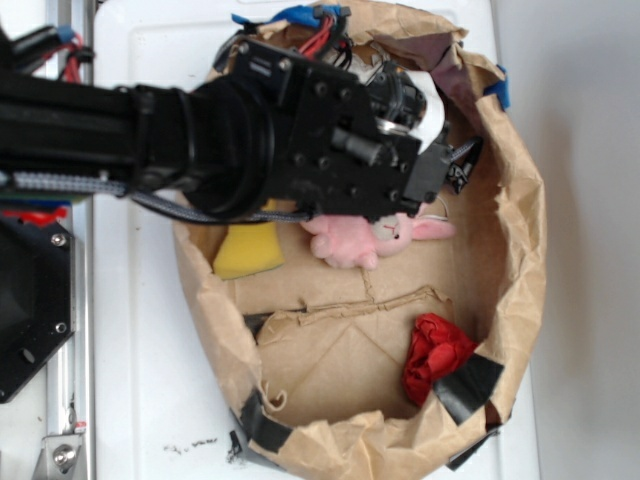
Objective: Grab the white paper.
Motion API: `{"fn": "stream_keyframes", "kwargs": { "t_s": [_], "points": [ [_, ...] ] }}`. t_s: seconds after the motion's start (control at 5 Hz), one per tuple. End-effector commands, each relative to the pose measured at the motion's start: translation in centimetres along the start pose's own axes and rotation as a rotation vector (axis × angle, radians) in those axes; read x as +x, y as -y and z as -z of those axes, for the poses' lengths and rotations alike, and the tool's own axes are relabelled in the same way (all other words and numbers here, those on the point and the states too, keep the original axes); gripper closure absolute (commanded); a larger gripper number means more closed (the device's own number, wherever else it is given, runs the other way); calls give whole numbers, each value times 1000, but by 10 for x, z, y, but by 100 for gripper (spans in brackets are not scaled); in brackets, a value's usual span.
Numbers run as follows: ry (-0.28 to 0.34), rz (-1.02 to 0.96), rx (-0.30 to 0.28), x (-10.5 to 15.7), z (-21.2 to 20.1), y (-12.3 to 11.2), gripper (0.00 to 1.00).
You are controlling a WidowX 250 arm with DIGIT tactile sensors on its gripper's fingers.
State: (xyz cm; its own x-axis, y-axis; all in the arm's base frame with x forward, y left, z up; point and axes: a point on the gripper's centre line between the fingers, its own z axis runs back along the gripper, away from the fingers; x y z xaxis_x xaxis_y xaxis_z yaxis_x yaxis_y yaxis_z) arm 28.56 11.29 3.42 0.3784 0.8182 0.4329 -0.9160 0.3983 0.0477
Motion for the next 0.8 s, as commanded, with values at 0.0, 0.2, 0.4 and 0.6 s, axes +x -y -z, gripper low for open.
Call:
{"fn": "stream_keyframes", "kwargs": {
  "t_s": [0.0, 0.2, 0.4, 0.6],
  "points": [
    [24, -59, -14, 18, -3, -19, 100],
    [30, -57, -17, 18, -3, -19, 100],
    [25, -57, -21, 19, -5, -18, 100],
    [22, -57, -23, 19, -7, -18, 100]
  ]
}}
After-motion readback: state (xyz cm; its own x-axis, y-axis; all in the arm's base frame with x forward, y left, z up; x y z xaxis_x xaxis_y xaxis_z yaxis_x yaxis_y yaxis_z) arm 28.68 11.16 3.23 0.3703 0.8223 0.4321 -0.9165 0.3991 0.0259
